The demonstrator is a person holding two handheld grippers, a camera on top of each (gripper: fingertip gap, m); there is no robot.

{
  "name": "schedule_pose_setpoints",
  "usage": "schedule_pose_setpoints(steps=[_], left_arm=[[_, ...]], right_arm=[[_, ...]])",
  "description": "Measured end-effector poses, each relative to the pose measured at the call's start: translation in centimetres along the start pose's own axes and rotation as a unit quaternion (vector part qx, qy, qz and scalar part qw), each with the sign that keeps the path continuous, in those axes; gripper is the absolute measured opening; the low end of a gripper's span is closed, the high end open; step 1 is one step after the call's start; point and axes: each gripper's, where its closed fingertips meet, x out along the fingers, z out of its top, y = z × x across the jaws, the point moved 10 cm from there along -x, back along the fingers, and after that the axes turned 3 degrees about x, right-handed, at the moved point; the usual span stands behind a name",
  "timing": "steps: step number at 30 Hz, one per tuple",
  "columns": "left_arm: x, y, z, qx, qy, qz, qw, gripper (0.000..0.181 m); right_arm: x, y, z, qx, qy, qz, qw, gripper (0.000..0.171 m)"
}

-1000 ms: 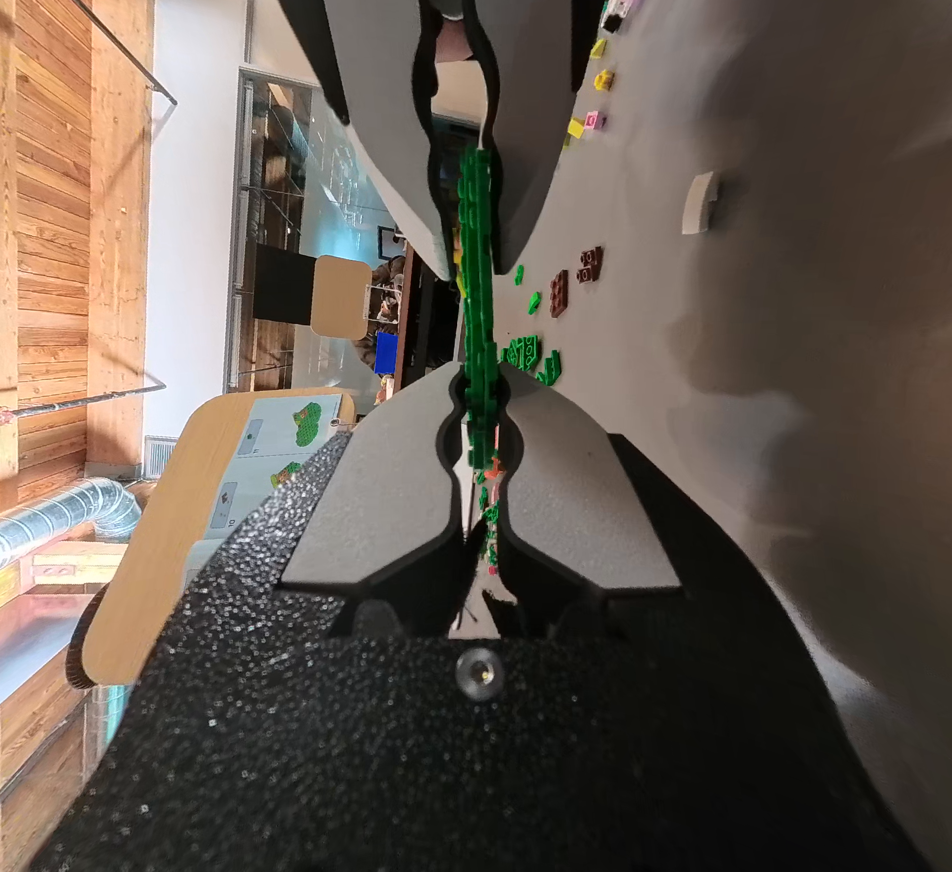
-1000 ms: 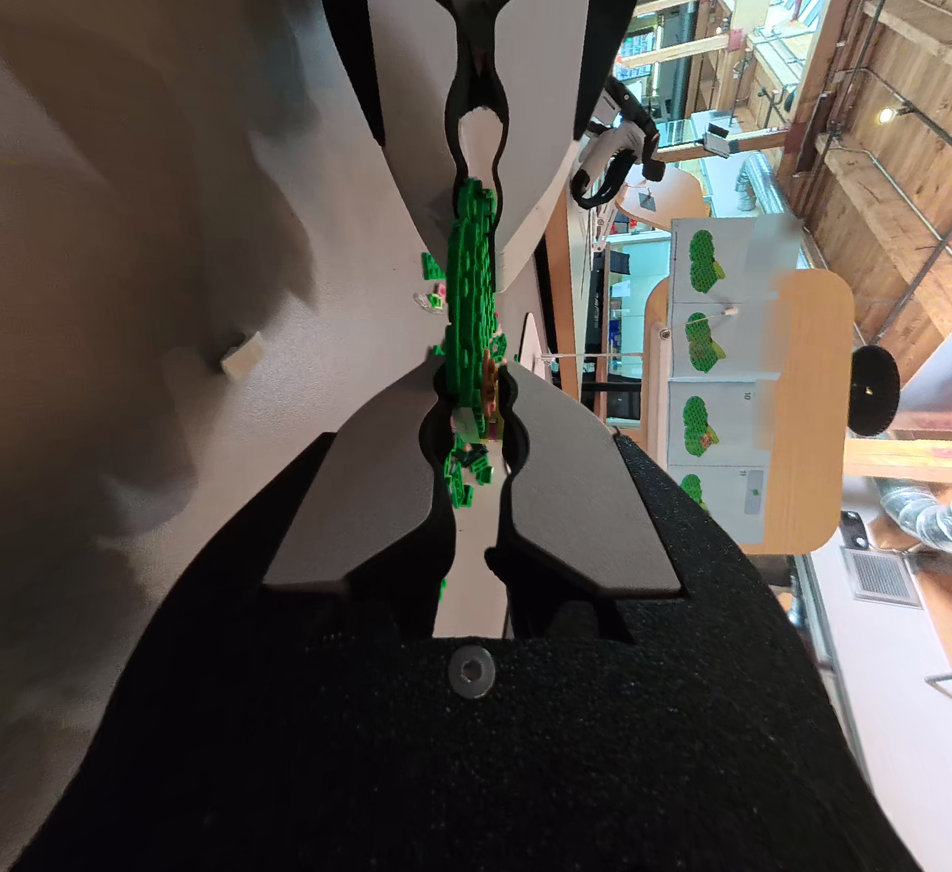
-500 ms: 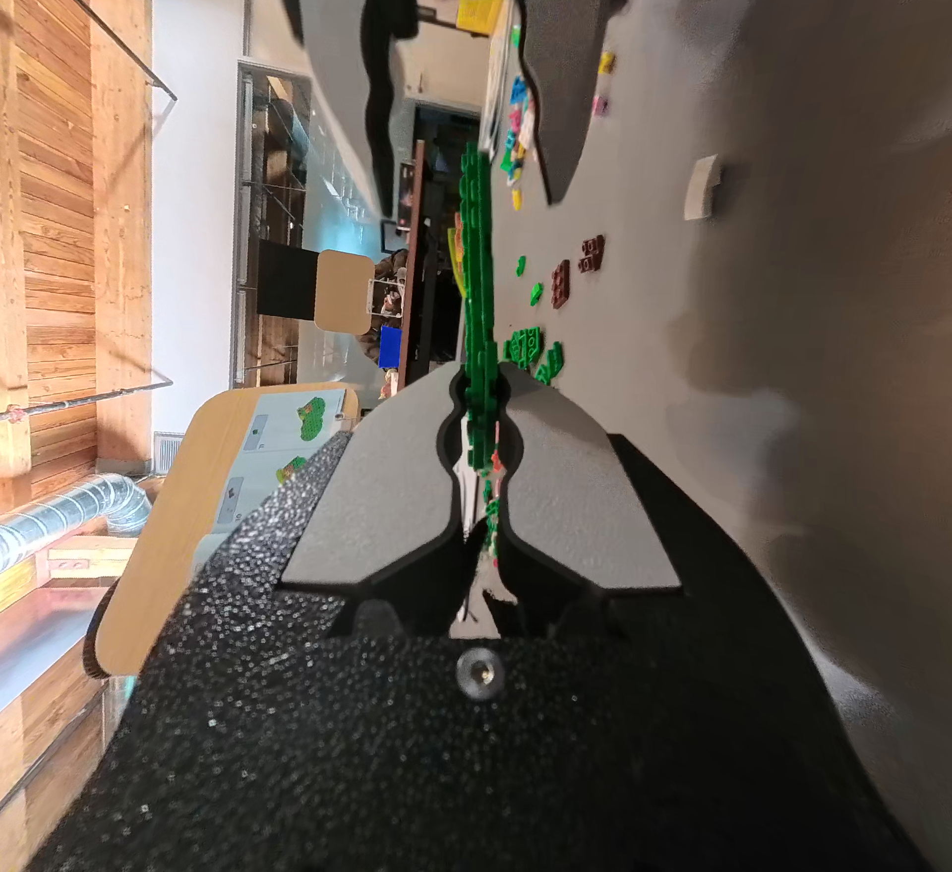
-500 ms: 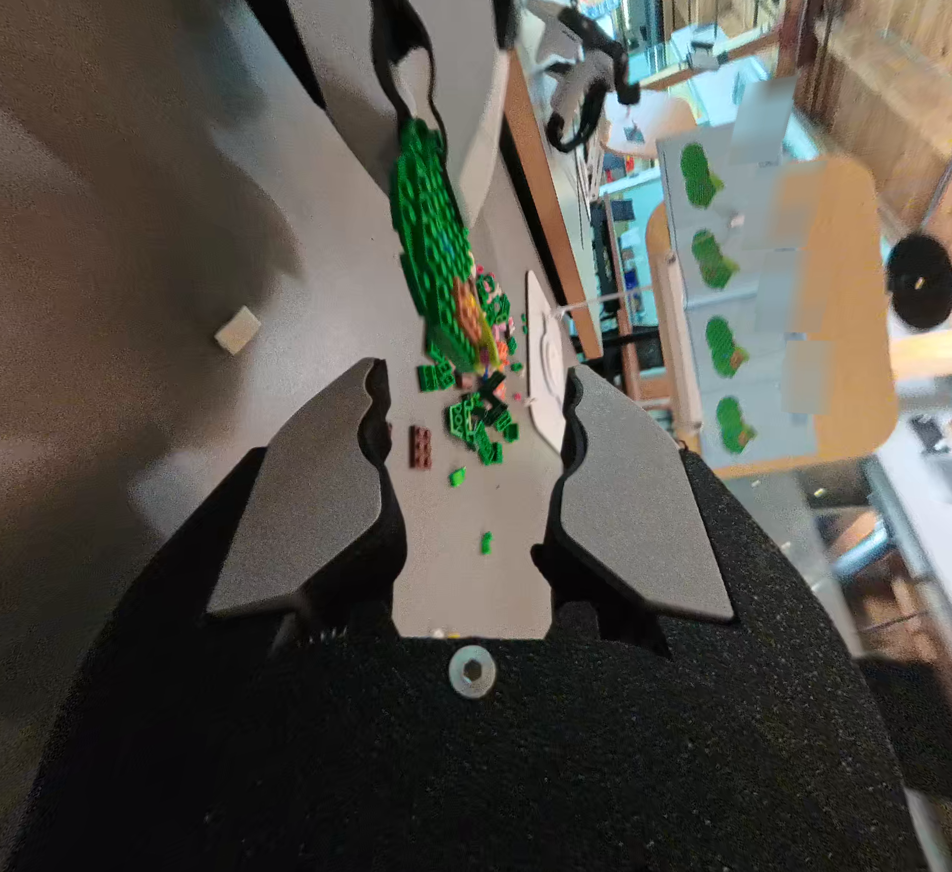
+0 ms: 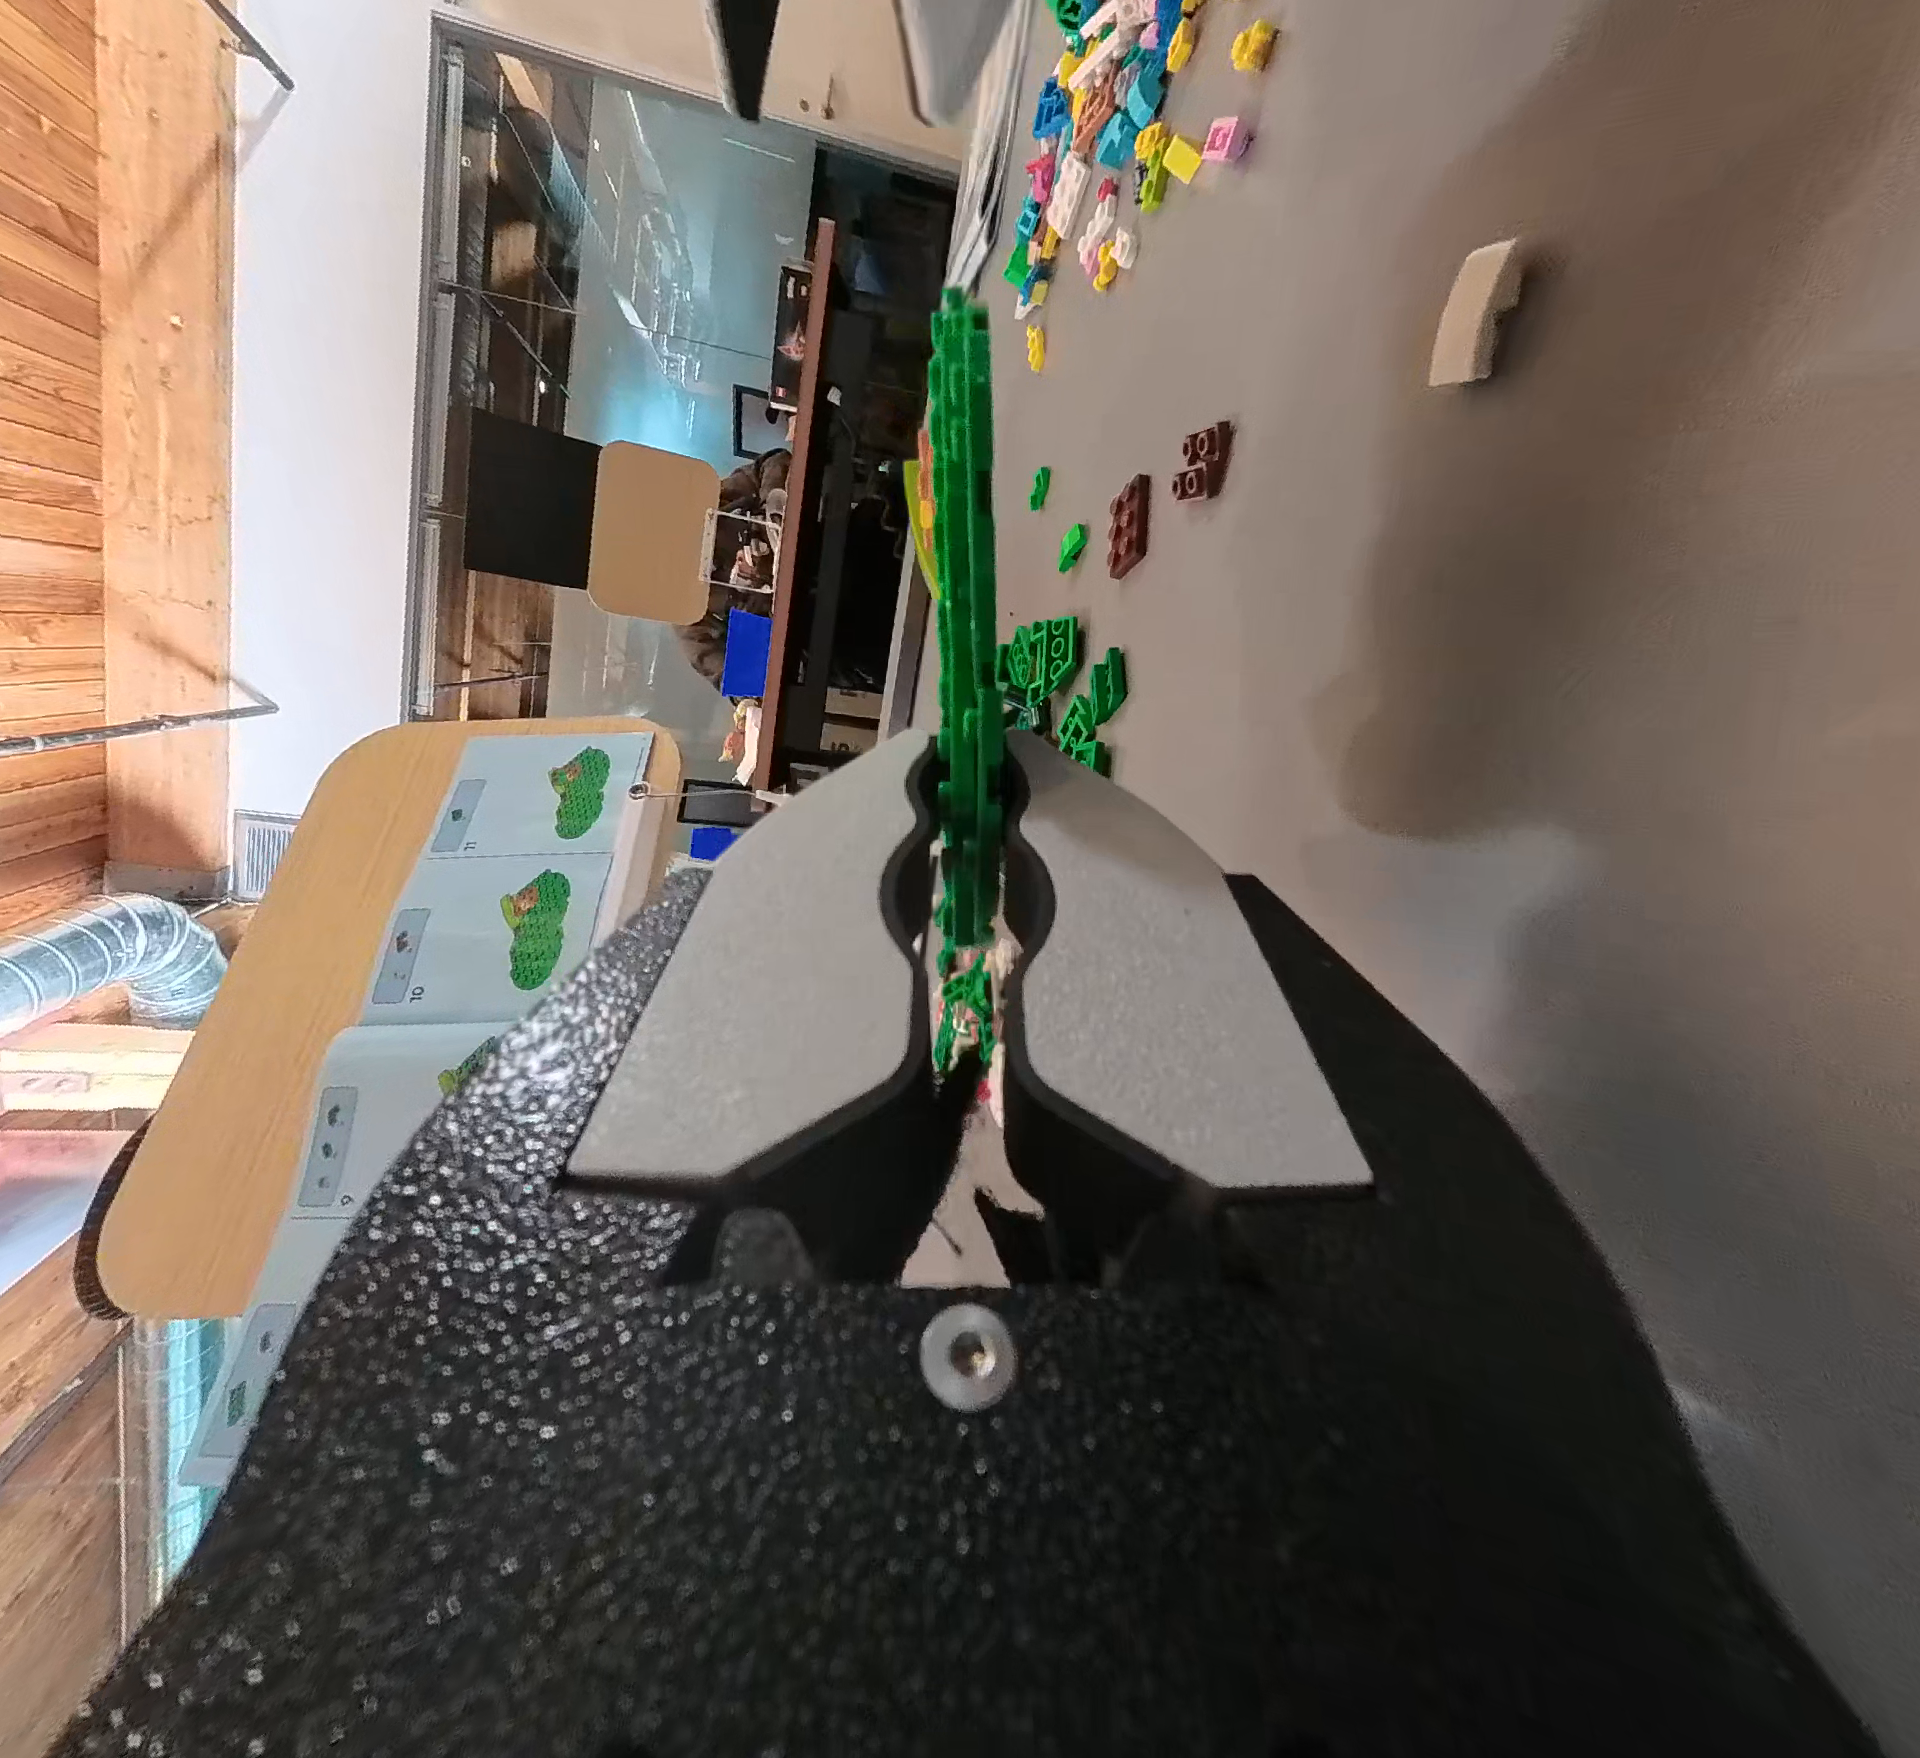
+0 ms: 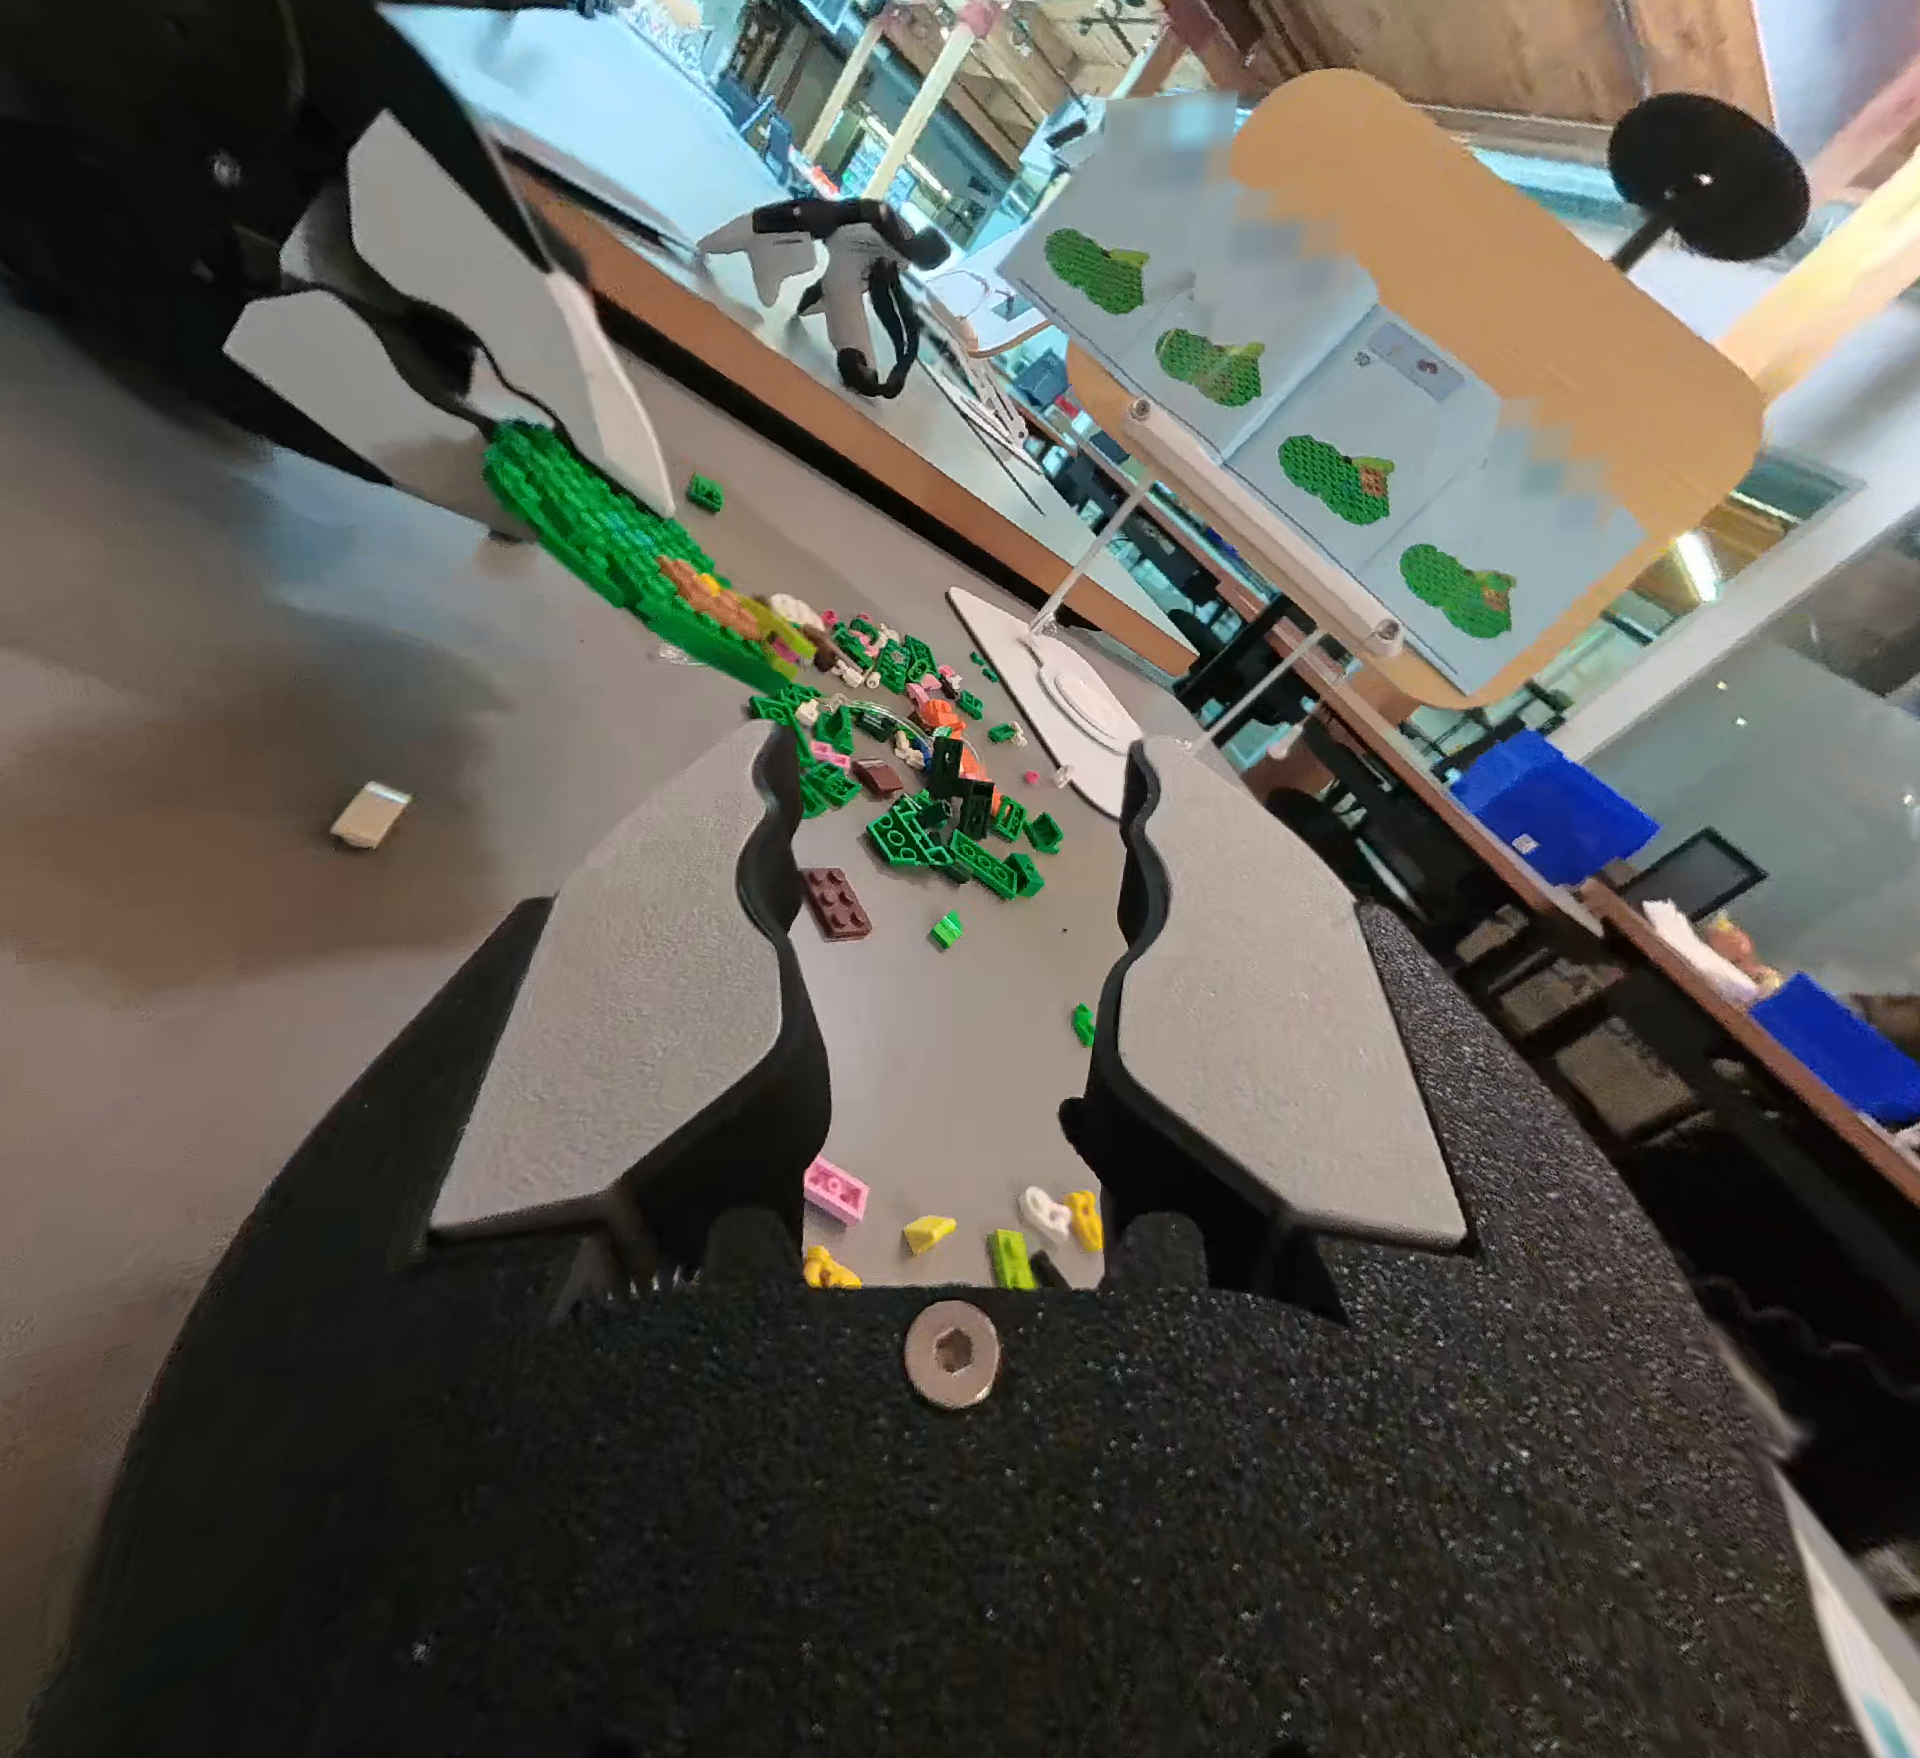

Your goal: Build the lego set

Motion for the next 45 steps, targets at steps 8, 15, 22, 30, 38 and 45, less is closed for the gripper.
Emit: schedule_pose_setpoints(steps=[8,15,22,30,38,45], left_arm=[[0.1,0.1,-0.5,-0.018,0.007,-0.007,1.000,0.008],[0.1,0.3,-0.7,-0.035,0.005,-0.006,0.999,0.008],[0.0,0.6,-1.0,-0.064,0.004,-0.005,0.998,0.008],[0.0,0.5,-0.9,-0.059,0.001,-0.008,0.998,0.008],[0.2,-0.1,-0.4,-0.020,0.004,-0.024,0.999,0.008],[0.0,-0.3,-0.1,-0.015,-0.019,-0.035,0.999,0.008]], right_arm=[[-0.1,-0.4,-0.1,0.020,-0.004,-0.012,1.000,0.052],[-0.2,-0.6,-0.1,0.036,-0.010,-0.017,0.999,0.050],[-0.4,-1.3,-0.5,0.059,-0.008,-0.036,0.998,0.049],[-0.8,-1.8,-0.5,0.078,-0.019,-0.053,0.995,0.049],[-2.0,-2.6,-0.6,0.083,-0.027,-0.103,0.991,0.042],[-1.7,-2.7,-1.0,0.095,0.001,-0.098,0.991,0.040]])
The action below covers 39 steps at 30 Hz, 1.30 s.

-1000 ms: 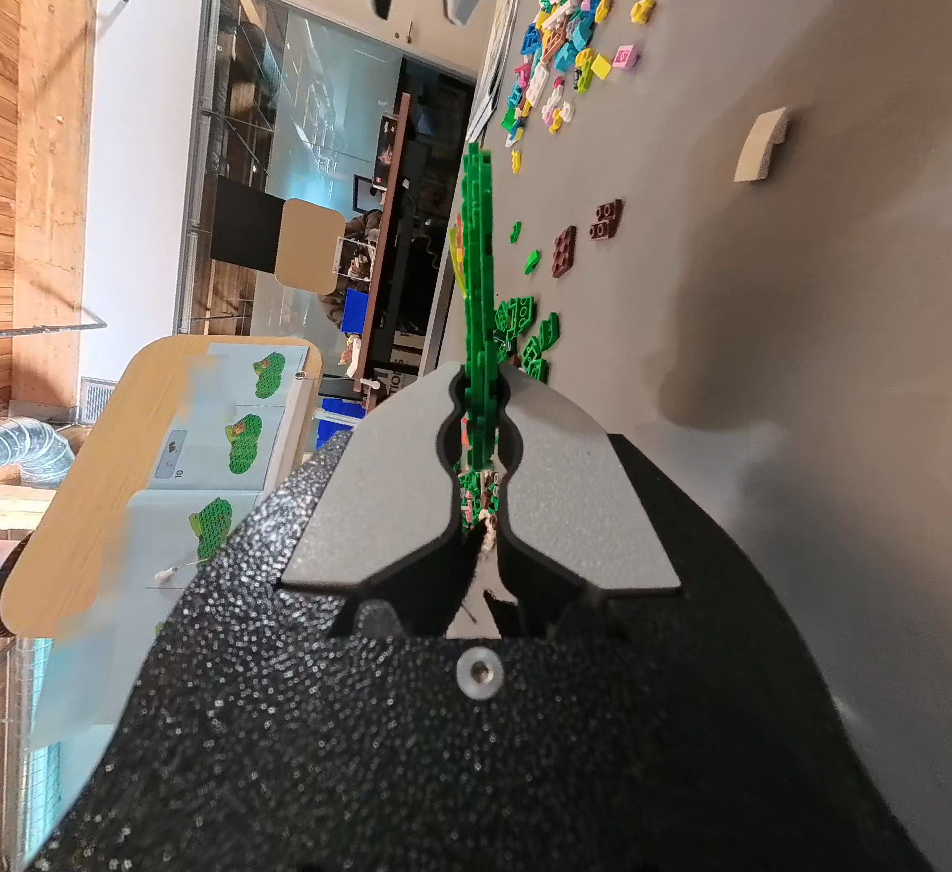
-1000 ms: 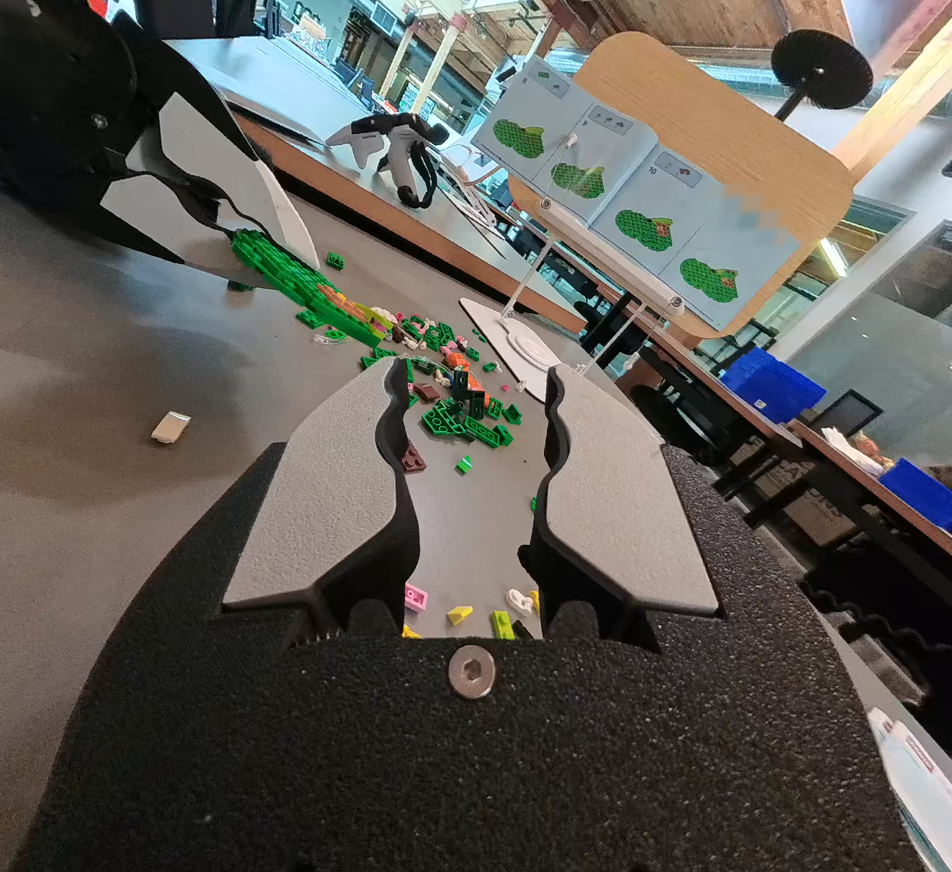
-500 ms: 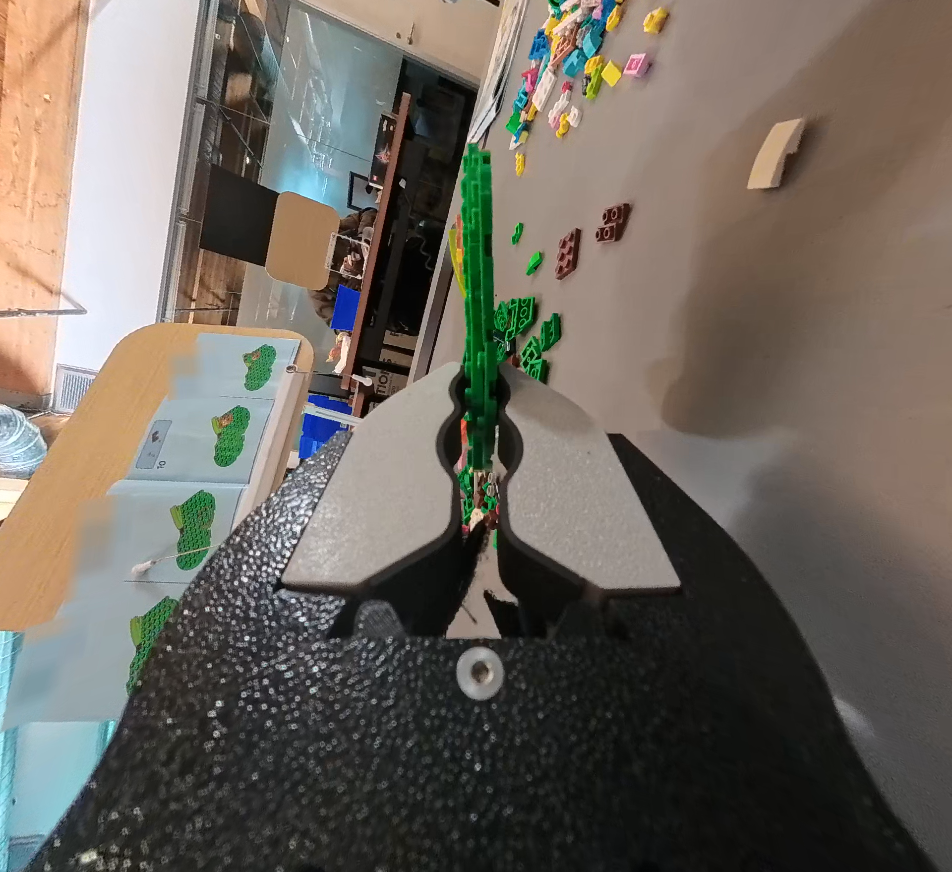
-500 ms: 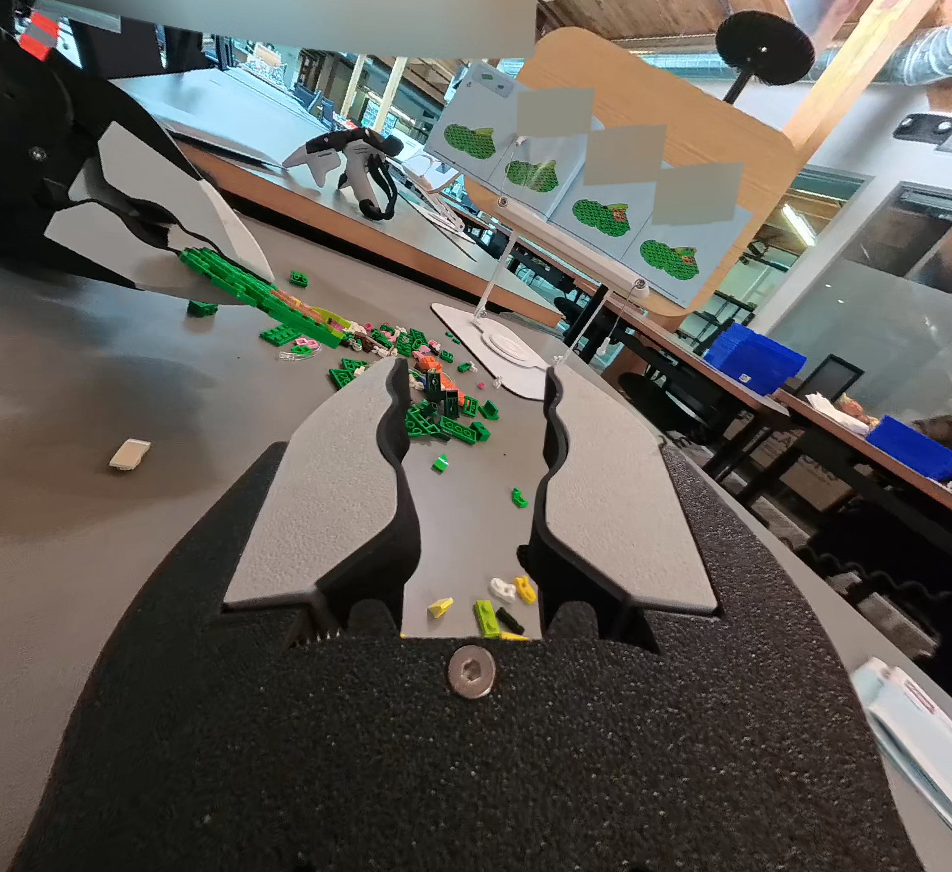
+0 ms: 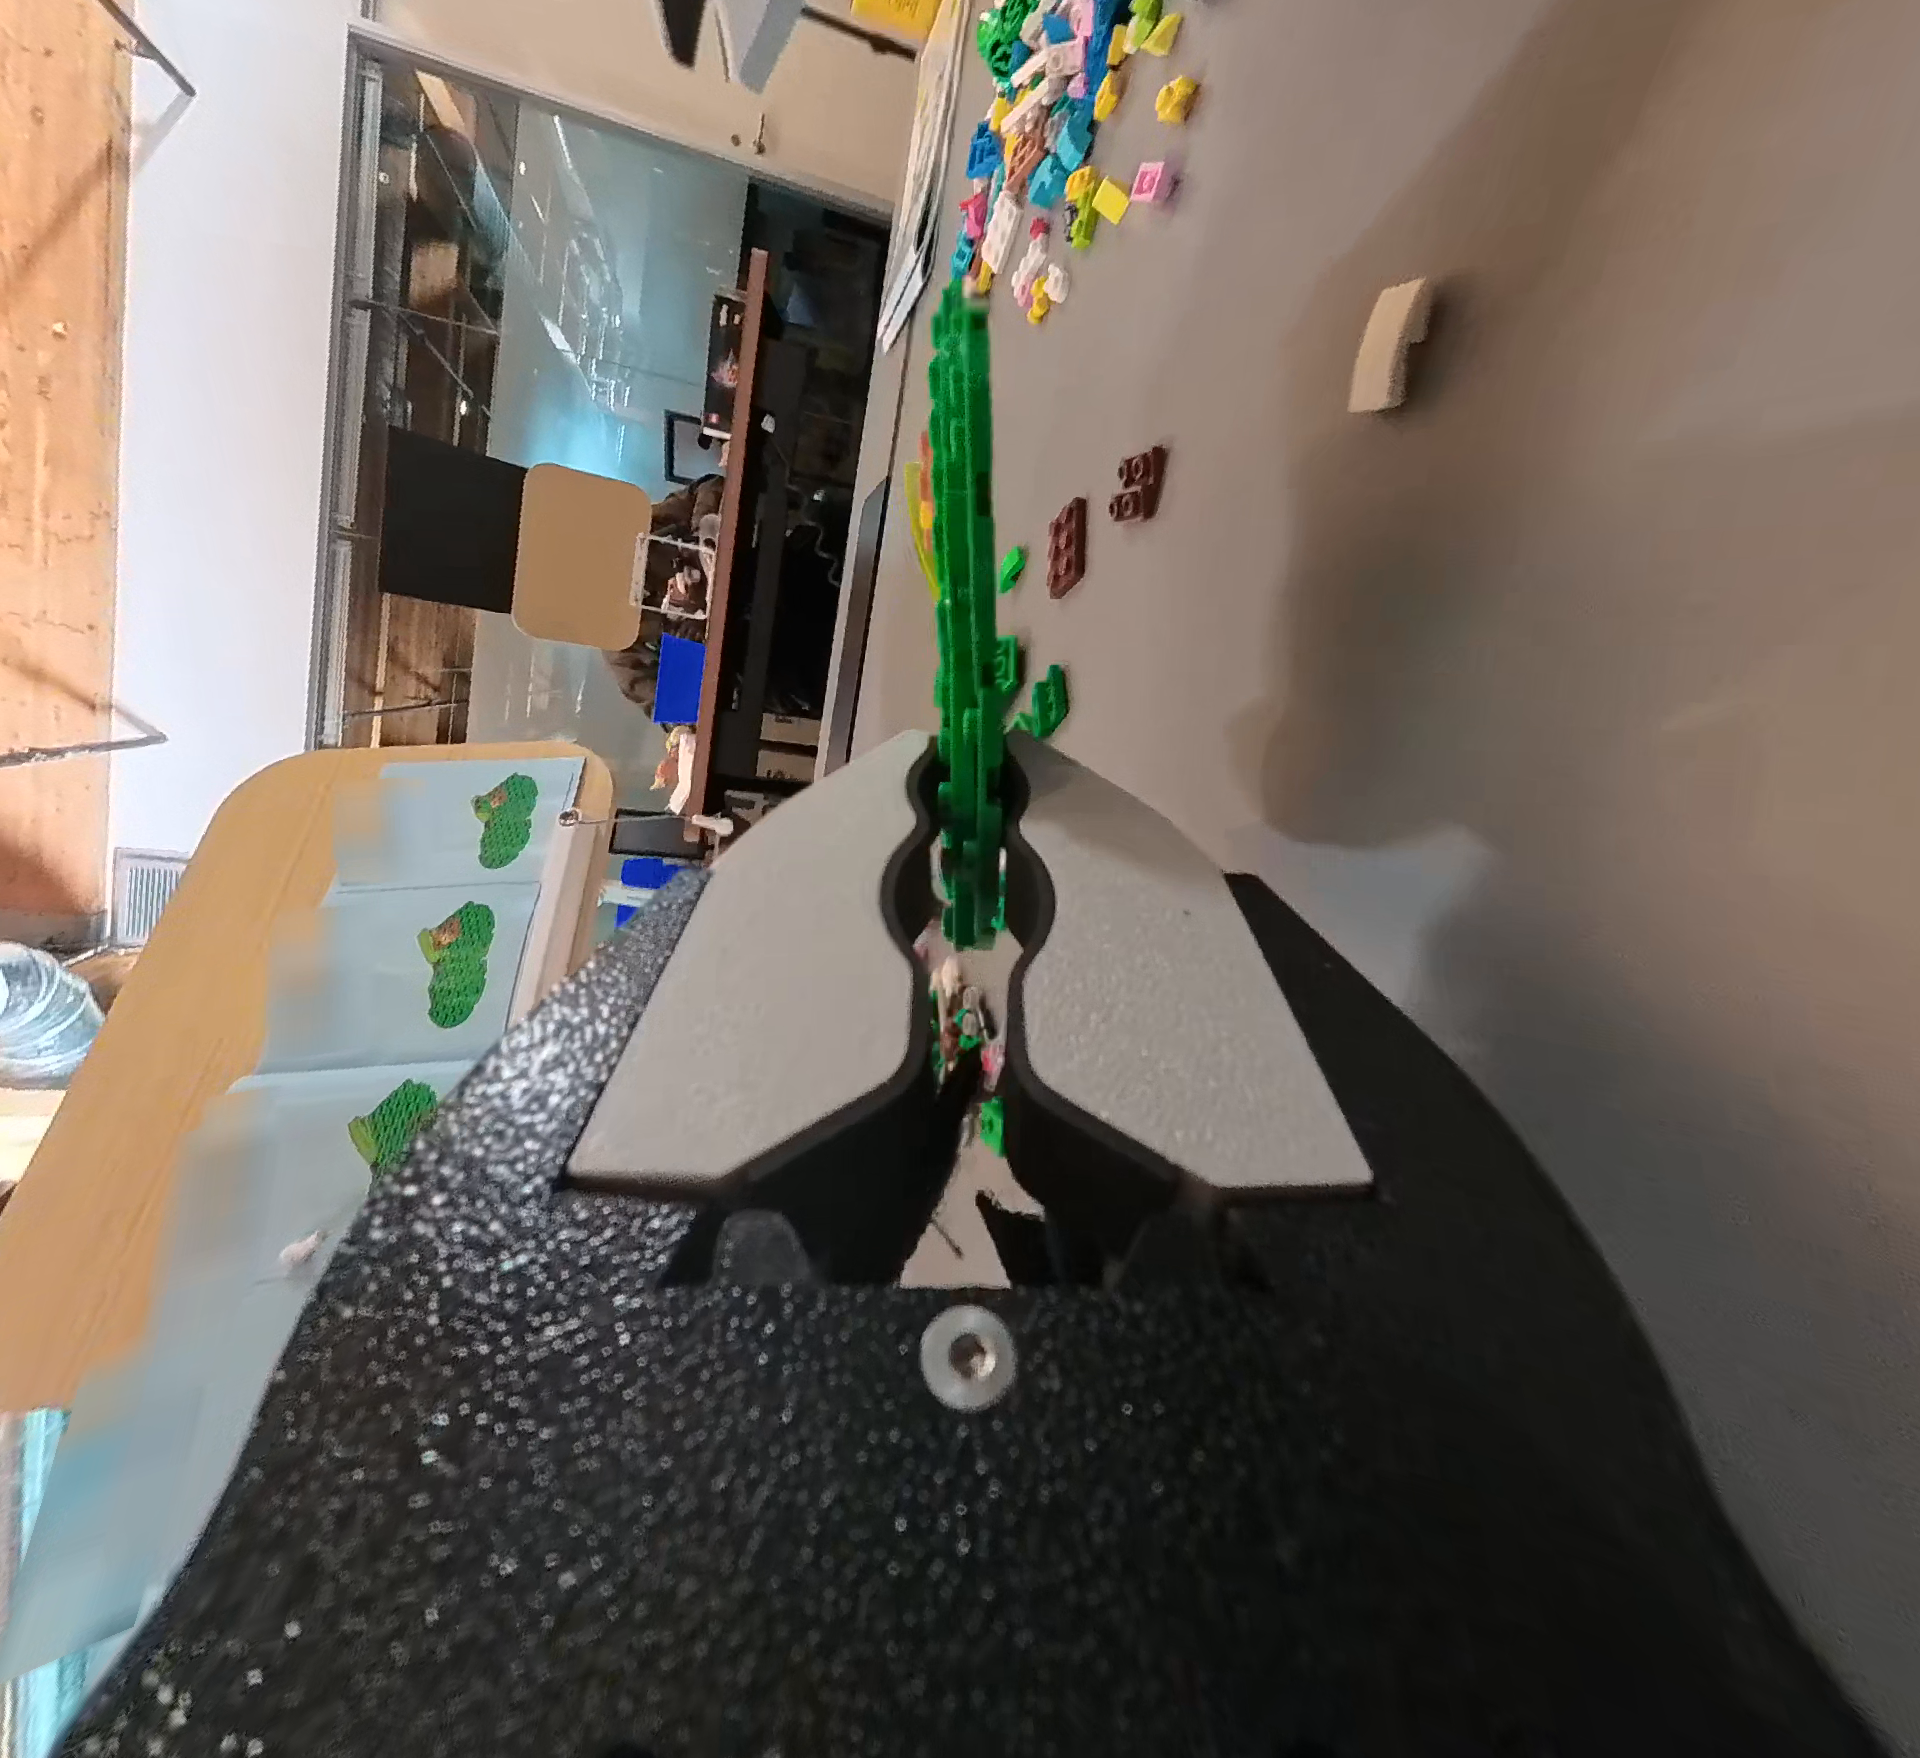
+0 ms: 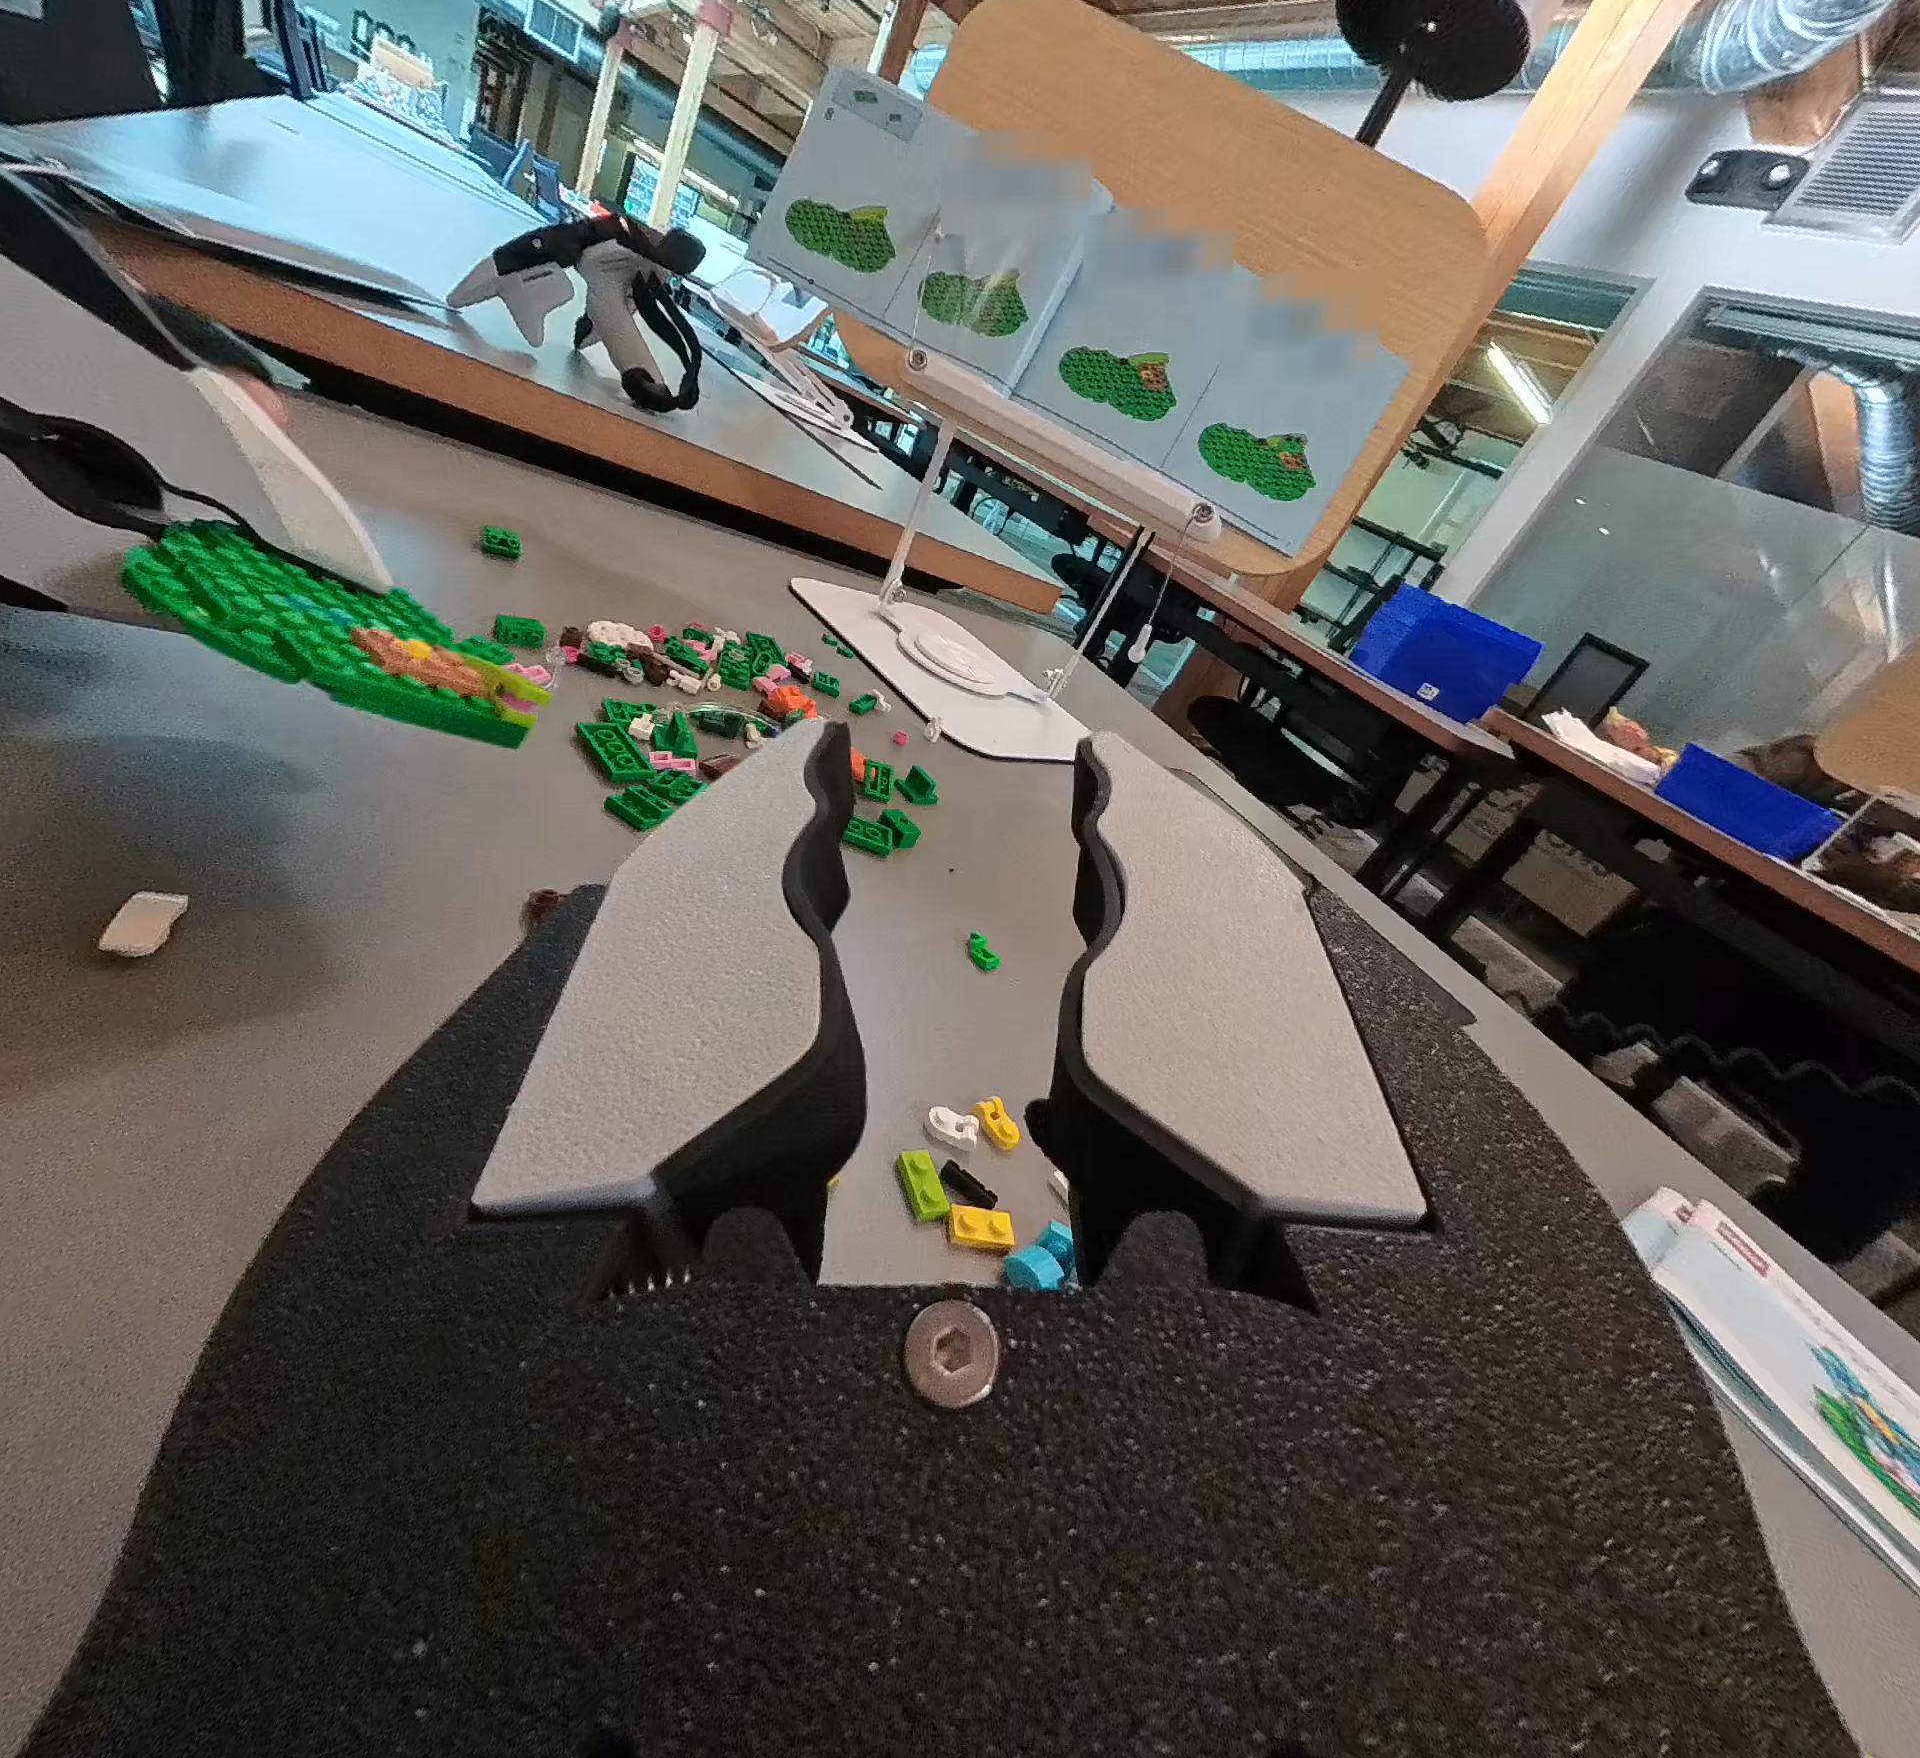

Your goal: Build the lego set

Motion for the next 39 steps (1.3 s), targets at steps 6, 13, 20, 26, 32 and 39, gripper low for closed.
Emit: schedule_pose_setpoints(steps=[6,13,20,26,32,39], left_arm=[[0.0,-0.4,0.4,0.018,-0.015,-0.018,1.000,0.008],[0.0,-0.4,0.4,0.015,-0.019,-0.020,1.000,0.008],[0.0,-0.4,0.4,0.017,-0.019,-0.020,0.999,0.008],[0.2,-0.5,0.7,0.021,-0.021,-0.024,0.999,0.008],[0.3,-0.8,0.9,0.038,-0.020,-0.031,0.999,0.008],[0.2,-0.8,0.9,0.042,-0.021,-0.032,0.998,0.008]], right_arm=[[0.2,0.3,-0.1,-0.012,0.011,0.005,1.000,0.037],[0.3,0.4,-0.1,-0.019,0.016,0.006,1.000,0.035],[0.3,0.4,-0.1,-0.017,0.017,0.006,1.000,0.034],[1.8,0.5,-0.1,0.003,0.055,0.065,0.996,0.032],[12.7,1.5,3.0,0.119,0.157,0.298,0.934,0.028],[23.2,8.7,2.8,-0.005,0.345,0.457,0.820,0.034]])
